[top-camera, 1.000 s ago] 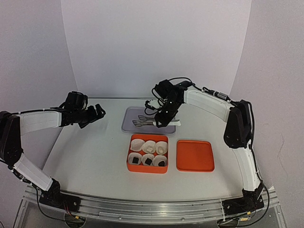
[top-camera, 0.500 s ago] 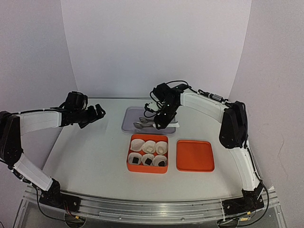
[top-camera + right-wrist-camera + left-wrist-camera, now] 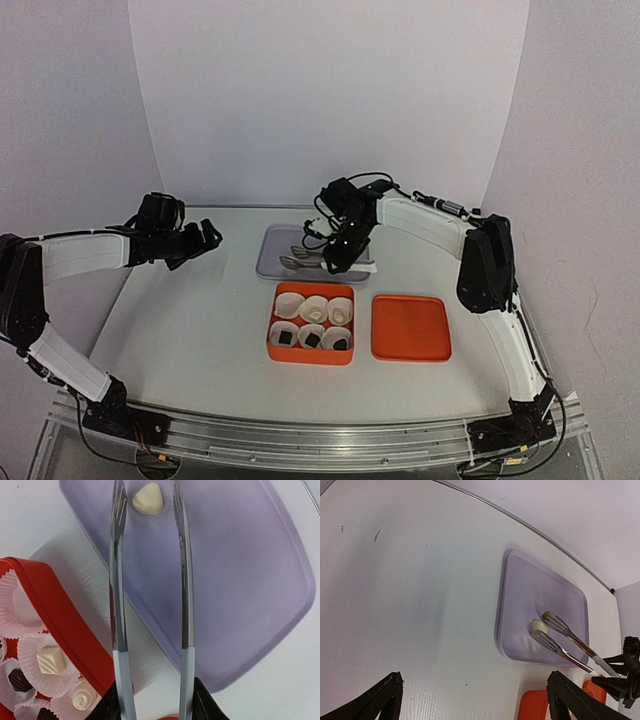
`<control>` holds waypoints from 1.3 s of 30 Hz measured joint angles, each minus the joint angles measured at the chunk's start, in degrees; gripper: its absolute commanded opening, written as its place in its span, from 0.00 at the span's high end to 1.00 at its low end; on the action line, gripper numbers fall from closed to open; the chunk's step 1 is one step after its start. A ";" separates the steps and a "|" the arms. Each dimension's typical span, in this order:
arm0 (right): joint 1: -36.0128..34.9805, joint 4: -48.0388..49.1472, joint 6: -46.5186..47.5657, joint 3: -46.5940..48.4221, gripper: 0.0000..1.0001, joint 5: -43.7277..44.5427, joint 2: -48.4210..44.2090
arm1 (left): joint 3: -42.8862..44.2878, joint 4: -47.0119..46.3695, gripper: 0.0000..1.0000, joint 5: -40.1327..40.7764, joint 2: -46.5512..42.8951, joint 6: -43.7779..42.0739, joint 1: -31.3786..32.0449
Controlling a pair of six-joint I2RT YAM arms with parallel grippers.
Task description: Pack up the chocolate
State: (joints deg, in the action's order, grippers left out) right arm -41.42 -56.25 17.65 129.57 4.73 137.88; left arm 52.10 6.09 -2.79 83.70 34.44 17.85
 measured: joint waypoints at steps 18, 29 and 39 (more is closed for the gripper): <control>0.04 0.04 -0.16 0.07 0.83 1.60 0.00 | 0.00 0.04 0.00 0.02 0.00 0.02 0.00; 0.04 0.02 -1.07 -0.06 0.90 1.25 -0.68 | -0.05 0.03 0.00 0.00 -0.03 0.04 0.00; 0.04 1.16 -3.12 -6.11 0.90 -1.29 -9.88 | -0.54 0.07 0.00 0.00 -0.88 0.02 0.00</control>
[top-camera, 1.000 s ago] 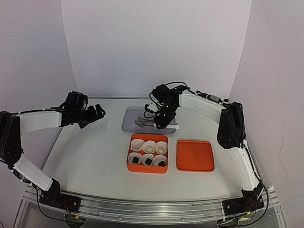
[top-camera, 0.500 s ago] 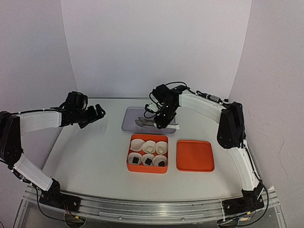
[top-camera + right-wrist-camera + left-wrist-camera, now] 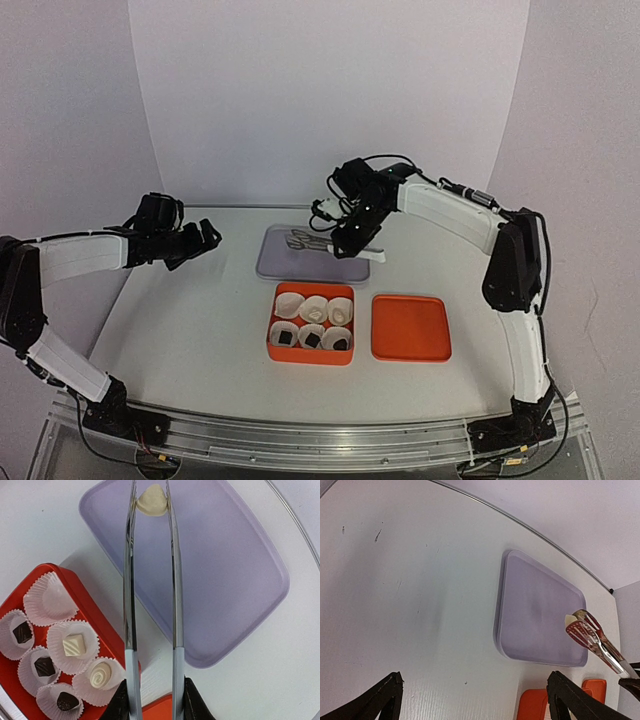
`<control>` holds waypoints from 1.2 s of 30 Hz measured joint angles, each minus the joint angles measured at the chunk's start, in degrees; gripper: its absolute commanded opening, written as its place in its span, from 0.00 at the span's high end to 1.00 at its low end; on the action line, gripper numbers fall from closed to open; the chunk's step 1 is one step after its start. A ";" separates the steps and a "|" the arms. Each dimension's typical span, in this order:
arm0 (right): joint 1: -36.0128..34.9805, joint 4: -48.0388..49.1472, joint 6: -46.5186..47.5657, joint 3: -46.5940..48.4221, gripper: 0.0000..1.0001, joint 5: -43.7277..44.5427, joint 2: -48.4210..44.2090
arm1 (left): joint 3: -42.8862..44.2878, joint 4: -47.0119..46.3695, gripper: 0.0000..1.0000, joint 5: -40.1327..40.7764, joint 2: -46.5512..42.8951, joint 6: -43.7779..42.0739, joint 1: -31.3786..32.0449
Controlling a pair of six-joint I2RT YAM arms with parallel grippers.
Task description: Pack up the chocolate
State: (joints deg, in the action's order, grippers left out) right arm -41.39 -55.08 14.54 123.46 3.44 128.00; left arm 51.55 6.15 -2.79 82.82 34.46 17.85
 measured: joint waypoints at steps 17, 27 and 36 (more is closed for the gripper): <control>-6.78 0.90 -1.18 -21.41 0.88 -5.37 -19.81 | -0.72 1.06 0.00 0.08 -1.22 -0.80 0.00; -11.11 0.57 -1.12 -25.05 0.89 -3.76 -20.65 | -0.72 1.48 0.00 0.07 -1.24 -1.59 0.00; -11.04 0.61 -1.32 -25.05 0.89 -0.45 -20.02 | -0.72 1.51 0.00 0.07 -1.26 -1.65 0.00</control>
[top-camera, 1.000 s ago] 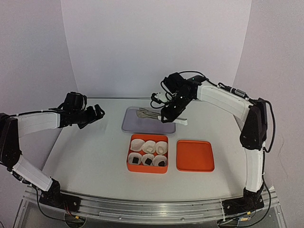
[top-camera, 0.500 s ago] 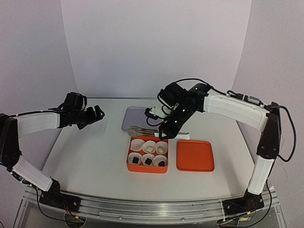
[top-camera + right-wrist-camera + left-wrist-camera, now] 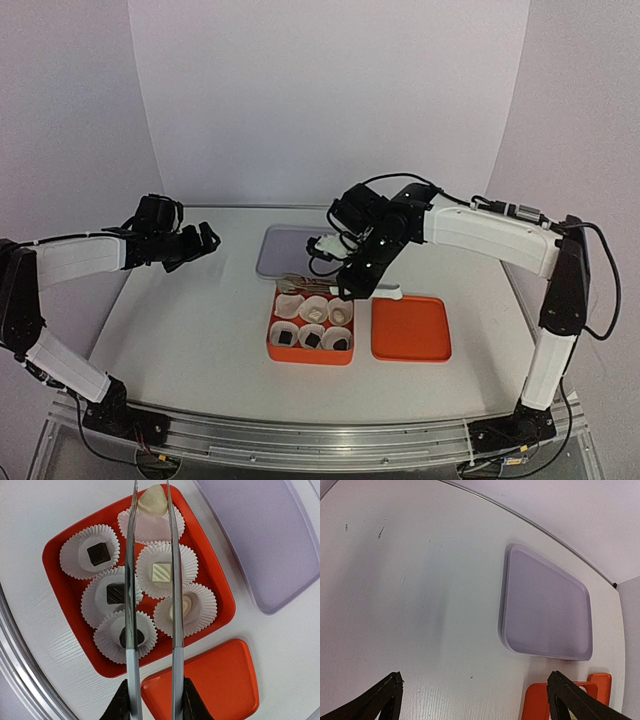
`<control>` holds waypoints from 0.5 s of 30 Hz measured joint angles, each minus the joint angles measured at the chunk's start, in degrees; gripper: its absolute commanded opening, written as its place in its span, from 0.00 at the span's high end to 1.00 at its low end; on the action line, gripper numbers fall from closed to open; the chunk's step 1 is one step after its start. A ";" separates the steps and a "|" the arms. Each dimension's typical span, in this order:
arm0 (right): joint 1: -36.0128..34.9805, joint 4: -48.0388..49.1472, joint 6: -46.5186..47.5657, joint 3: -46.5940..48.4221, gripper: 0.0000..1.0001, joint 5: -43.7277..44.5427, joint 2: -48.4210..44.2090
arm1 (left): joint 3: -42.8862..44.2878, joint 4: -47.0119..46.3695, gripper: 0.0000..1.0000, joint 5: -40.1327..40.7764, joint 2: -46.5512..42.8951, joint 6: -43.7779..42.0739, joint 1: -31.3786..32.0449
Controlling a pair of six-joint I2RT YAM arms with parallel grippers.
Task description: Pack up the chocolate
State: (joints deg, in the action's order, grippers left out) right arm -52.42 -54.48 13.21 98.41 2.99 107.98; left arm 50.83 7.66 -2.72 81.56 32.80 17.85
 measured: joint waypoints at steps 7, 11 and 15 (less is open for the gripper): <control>0.00 0.00 -0.02 0.03 0.89 0.30 1.60 | 0.00 -0.02 0.00 0.00 0.01 0.03 0.00; 0.00 0.02 -0.04 0.06 0.89 0.89 2.92 | 0.00 -0.02 0.00 -0.02 0.00 0.01 0.00; 0.00 0.00 -0.02 0.37 0.89 1.51 4.22 | 0.00 -0.02 0.00 -0.02 0.01 0.01 0.00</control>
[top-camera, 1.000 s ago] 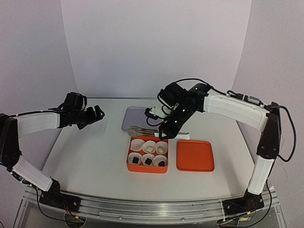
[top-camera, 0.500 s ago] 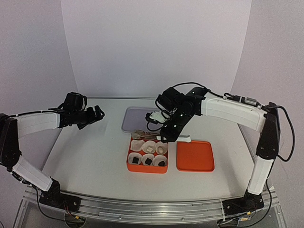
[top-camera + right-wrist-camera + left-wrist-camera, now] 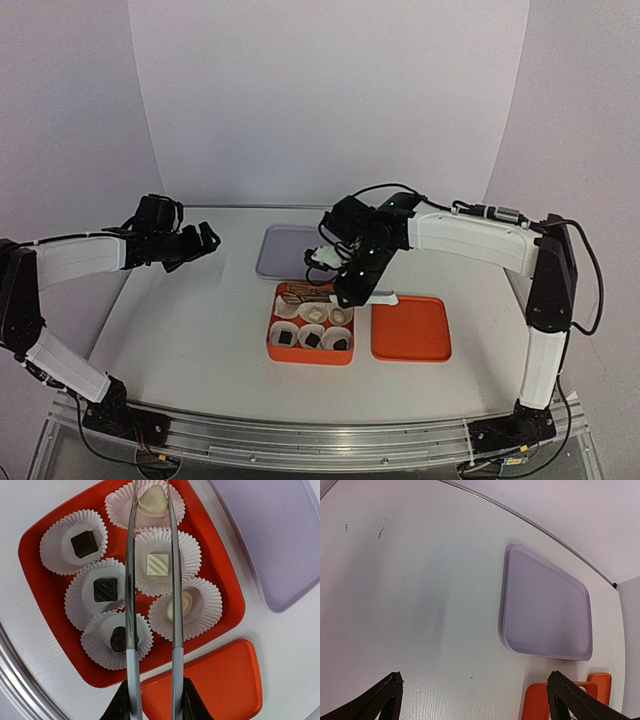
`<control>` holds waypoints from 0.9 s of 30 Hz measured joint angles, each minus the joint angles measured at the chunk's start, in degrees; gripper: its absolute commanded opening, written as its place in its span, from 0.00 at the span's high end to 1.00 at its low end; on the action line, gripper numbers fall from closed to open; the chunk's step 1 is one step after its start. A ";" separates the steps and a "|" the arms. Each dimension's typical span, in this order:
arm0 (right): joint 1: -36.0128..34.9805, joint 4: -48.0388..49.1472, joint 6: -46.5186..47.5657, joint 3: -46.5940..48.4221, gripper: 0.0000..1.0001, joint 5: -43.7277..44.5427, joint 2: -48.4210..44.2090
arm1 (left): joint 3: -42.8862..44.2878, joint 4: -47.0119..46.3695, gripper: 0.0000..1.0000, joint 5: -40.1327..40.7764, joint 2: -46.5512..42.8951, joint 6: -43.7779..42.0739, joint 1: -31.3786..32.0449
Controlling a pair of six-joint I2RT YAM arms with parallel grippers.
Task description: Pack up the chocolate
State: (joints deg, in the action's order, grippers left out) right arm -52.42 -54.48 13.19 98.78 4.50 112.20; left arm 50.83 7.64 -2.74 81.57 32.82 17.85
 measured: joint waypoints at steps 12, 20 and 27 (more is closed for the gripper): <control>0.00 0.06 -0.01 1.83 0.89 0.20 2.12 | 0.00 0.00 0.00 0.02 0.00 0.00 0.00; 0.00 0.02 0.02 1.95 0.89 0.20 2.56 | 0.00 0.00 0.00 0.04 0.01 -0.02 0.00; -0.02 0.00 0.14 1.95 0.89 0.04 2.89 | 0.00 0.00 0.00 0.03 0.01 -0.02 0.00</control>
State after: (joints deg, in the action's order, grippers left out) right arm -52.45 -54.48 13.33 100.73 4.54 115.09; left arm 50.83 7.64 -2.71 81.58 32.80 17.85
